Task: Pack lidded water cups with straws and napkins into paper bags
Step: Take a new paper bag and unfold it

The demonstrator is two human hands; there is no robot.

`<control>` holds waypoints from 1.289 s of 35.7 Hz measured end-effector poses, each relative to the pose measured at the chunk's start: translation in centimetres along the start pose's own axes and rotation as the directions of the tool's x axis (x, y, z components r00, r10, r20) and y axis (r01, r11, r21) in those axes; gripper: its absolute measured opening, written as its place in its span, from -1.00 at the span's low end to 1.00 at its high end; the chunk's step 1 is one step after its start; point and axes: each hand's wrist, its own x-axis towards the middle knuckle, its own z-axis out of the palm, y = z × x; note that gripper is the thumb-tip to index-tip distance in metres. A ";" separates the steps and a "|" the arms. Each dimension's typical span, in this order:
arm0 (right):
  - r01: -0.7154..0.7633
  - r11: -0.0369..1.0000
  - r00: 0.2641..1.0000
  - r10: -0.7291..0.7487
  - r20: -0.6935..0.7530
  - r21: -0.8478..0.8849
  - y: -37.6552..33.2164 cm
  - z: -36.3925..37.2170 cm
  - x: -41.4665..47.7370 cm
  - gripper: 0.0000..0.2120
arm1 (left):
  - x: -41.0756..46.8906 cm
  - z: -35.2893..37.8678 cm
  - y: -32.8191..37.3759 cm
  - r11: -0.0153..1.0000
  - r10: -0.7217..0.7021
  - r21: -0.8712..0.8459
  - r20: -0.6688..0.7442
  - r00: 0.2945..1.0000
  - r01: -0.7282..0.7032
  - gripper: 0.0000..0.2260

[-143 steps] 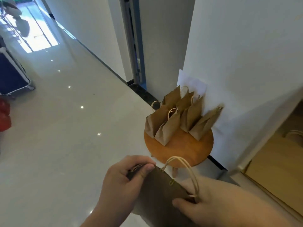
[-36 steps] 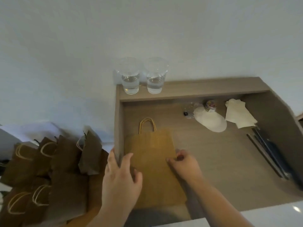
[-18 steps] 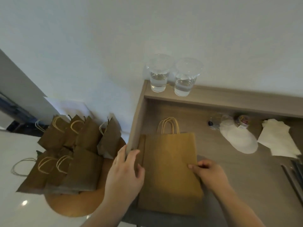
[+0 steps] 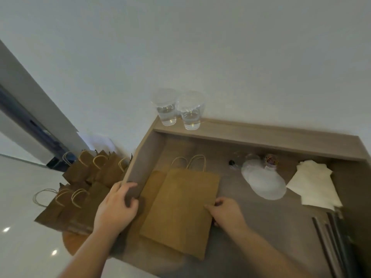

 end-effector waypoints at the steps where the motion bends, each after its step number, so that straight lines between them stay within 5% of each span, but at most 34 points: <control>1: 0.014 0.999 1.000 -0.013 0.002 -0.029 0.4 -0.2 0.0 -0.85 | -0.1 0.1 0.1 1.000 -0.008 0.003 -0.001 1.000 0.008 -0.57; 11: 0.103 0.977 0.994 -0.108 -0.016 -0.189 1.3 -0.3 -0.2 -0.63 | -0.4 0.0 0.9 1.000 -0.015 0.024 -0.010 1.000 0.015 -0.58; 15: 0.098 0.950 0.990 -0.124 -0.069 -0.296 1.0 0.6 -0.1 -0.69 | -0.4 0.0 0.6 1.000 -0.014 0.017 0.002 1.000 0.014 -0.58; 28: 0.219 0.976 0.969 -0.216 -0.117 0.006 -4.9 -2.6 -2.2 -0.85 | 0.8 -0.2 0.8 0.996 -0.019 -0.086 -0.063 0.998 0.013 -0.54; 35: 0.369 0.925 0.911 -0.380 -0.163 -0.096 -8.5 -8.0 -8.2 -0.79 | 3.7 -2.5 3.5 0.963 0.086 -0.222 -0.275 0.958 -0.150 -0.69; 38: 0.432 0.897 0.867 -0.442 -0.230 -0.095 -9.4 -9.4 -11.8 -0.77 | 4.9 -5.4 7.9 0.883 0.104 -0.433 -0.201 0.974 -0.183 -0.67; 43: 0.594 0.791 0.694 -0.596 -0.404 -0.145 -9.4 -9.8 -17.0 -0.72 | 3.8 -8.1 14.2 0.755 0.143 -0.654 0.218 0.965 0.036 -0.81; 46: 0.673 0.701 0.538 -0.683 -0.495 -0.236 -8.7 -8.8 -18.3 -0.61 | 3.2 -9.3 16.5 0.620 0.083 -0.778 0.191 0.978 0.099 -0.41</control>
